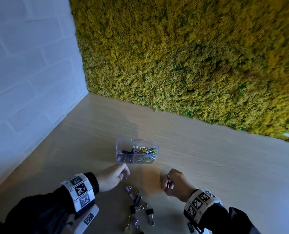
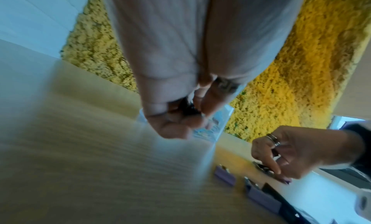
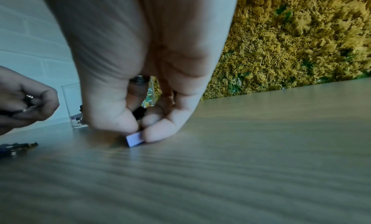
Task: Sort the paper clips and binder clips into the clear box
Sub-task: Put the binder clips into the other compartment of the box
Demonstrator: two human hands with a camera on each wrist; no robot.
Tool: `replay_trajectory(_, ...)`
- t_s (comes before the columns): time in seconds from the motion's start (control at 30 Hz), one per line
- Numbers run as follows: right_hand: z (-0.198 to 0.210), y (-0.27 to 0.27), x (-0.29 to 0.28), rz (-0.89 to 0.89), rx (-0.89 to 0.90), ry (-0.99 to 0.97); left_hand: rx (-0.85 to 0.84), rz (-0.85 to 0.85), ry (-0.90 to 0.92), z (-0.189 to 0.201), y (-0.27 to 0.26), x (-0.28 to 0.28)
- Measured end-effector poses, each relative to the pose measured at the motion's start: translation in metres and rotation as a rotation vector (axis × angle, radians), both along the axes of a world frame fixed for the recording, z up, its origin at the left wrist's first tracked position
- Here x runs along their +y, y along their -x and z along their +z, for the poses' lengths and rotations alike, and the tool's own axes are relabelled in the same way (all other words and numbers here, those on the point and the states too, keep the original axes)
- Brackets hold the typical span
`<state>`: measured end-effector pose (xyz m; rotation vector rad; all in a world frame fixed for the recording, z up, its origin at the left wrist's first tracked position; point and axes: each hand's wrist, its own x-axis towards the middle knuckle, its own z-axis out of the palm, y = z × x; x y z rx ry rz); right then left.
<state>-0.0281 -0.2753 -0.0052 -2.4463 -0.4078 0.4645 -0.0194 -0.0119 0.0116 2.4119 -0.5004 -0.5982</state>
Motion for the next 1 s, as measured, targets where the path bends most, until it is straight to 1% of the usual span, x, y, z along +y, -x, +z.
replay_trajectory(0.03,-0.002,0.001,0.001,-0.011,-0.015,-0.005,-0.005,-0.003,0.009,0.000,0.000,-0.004)
replay_trajectory(0.1,-0.004,0.002,0.002,-0.042,-0.077,0.017,-0.012,-0.024,-0.046,0.000,0.001,-0.012)
replay_trajectory(0.17,-0.004,0.002,0.003,-0.050,-0.100,0.055,-0.047,-0.089,-0.177,-0.006,0.000,-0.016)
replay_trajectory(0.23,-0.004,0.002,0.001,-0.053,-0.057,0.066,-0.064,-0.139,-0.286,-0.011,-0.001,-0.017)
replay_trajectory(0.33,-0.005,0.004,-0.002,-0.081,-0.022,0.048,-0.079,-0.158,-0.282,-0.015,0.001,-0.021)
replay_trajectory(0.4,-0.007,0.005,-0.001,-0.052,-0.007,0.087,-0.084,-0.158,-0.290,-0.017,0.002,-0.022)
replay_trajectory(0.5,-0.012,0.006,-0.002,0.006,-0.010,0.127,-0.138,-0.183,-0.366,-0.018,0.002,-0.024)
replay_trajectory(0.57,-0.014,0.005,-0.003,0.014,-0.010,0.144,-0.172,-0.201,-0.397,-0.017,0.003,-0.024)
replay_trajectory(0.63,-0.012,0.003,-0.003,0.003,-0.017,0.113,-0.191,-0.200,-0.366,-0.013,0.003,-0.022)
replay_trajectory(0.7,-0.005,0.002,-0.001,-0.010,-0.028,0.049,-0.187,-0.177,-0.252,0.000,0.003,-0.017)
replay_trajectory(0.77,0.005,0.000,0.002,-0.022,-0.037,0.008,-0.142,-0.098,-0.022,0.019,-0.001,-0.012)
replay_trajectory(0.8,0.012,-0.001,0.004,-0.027,-0.047,-0.009,-0.149,-0.055,0.085,0.030,-0.006,-0.010)
replay_trajectory(0.83,0.018,-0.002,0.007,-0.035,-0.065,-0.029,-0.197,-0.011,0.154,0.041,-0.012,-0.007)
replay_trajectory(0.87,0.026,-0.004,0.011,-0.040,-0.090,-0.051,-0.267,0.035,0.173,0.048,-0.020,-0.005)
replay_trajectory(0.93,0.046,-0.008,0.021,-0.049,-0.142,-0.088,-0.363,0.113,0.122,0.054,-0.036,-0.003)
replay_trajectory(1.0,0.066,-0.015,0.035,-0.060,-0.169,-0.138,-0.347,0.153,0.007,0.052,-0.049,-0.006)
